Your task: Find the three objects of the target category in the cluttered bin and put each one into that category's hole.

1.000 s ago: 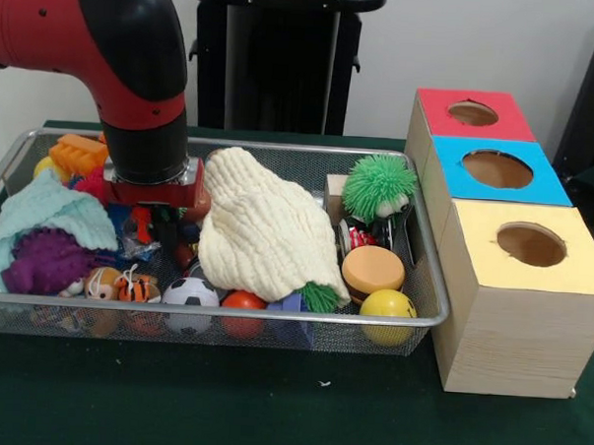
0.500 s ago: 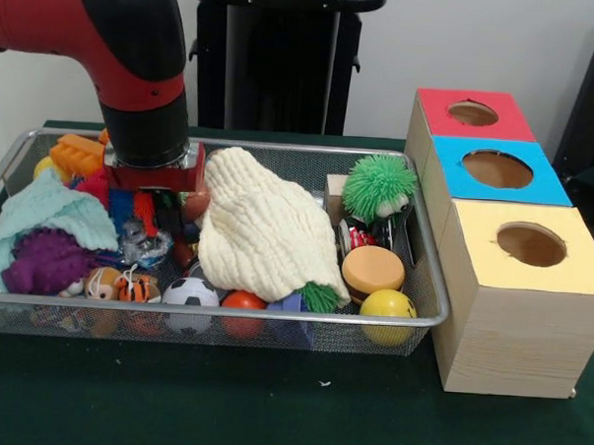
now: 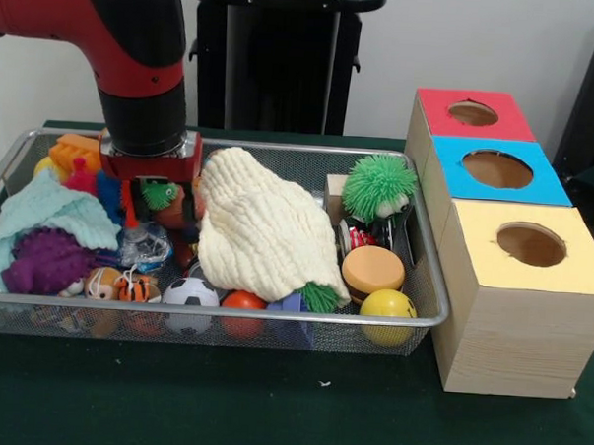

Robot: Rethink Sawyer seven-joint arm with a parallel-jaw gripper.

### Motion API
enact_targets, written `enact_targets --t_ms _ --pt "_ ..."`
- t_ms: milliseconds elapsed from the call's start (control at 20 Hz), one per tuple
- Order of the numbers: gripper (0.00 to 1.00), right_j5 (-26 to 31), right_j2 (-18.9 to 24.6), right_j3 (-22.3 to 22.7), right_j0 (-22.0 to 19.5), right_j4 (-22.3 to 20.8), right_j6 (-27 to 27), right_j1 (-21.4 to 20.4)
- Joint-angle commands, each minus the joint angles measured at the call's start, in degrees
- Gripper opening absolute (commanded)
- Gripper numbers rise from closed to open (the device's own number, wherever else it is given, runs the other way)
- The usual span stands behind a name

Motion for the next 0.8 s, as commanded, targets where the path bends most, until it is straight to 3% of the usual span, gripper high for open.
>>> enact_targets --t_ms 50,400,800 --pt "1.0 -3.47 2.56 3.19 0.24 -5.27 -5.56 -0.21" --pt "1.0 -4.89 -0.6 -0.02 3.28 -10.7 -3.77 1.91" --pt "1.0 0.1 -2.28 -2.66 4.56 -11.07 -2.18 4.54"
